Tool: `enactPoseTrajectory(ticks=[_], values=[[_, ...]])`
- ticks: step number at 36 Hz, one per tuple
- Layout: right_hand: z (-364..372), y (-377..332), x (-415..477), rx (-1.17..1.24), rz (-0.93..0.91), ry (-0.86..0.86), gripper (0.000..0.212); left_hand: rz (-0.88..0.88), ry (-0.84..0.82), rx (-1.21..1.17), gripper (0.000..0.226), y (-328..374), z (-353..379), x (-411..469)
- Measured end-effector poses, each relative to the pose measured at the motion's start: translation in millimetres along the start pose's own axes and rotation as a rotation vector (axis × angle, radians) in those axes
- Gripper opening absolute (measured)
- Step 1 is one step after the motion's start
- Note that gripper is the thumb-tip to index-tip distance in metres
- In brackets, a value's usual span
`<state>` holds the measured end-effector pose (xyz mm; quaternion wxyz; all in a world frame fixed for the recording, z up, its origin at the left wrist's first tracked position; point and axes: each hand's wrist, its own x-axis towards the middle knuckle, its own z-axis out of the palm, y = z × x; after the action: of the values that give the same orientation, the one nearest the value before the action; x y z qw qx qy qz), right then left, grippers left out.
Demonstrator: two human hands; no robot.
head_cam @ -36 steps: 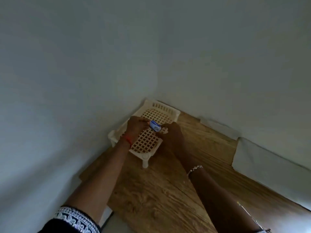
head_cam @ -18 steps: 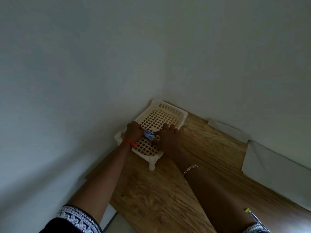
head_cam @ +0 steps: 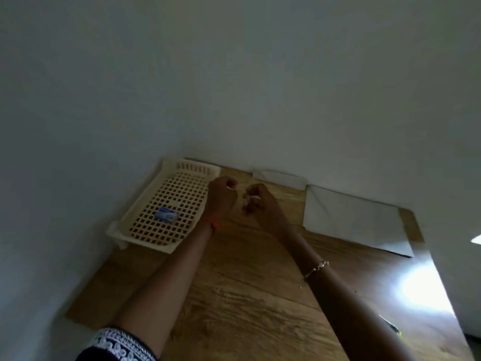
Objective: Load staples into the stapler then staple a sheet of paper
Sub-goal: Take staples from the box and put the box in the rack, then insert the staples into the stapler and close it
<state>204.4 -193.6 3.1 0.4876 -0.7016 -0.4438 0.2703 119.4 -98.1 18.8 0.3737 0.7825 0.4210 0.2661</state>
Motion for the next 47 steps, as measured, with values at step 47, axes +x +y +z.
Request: enactPoseTrajectory(ticks=[47], values=[[-160.4, 107.7, -154.4, -0.23, 0.52, -0.121, 0.019, 0.506, -1.028, 0.419, 0.026, 59.9, 169.1, -98.8]])
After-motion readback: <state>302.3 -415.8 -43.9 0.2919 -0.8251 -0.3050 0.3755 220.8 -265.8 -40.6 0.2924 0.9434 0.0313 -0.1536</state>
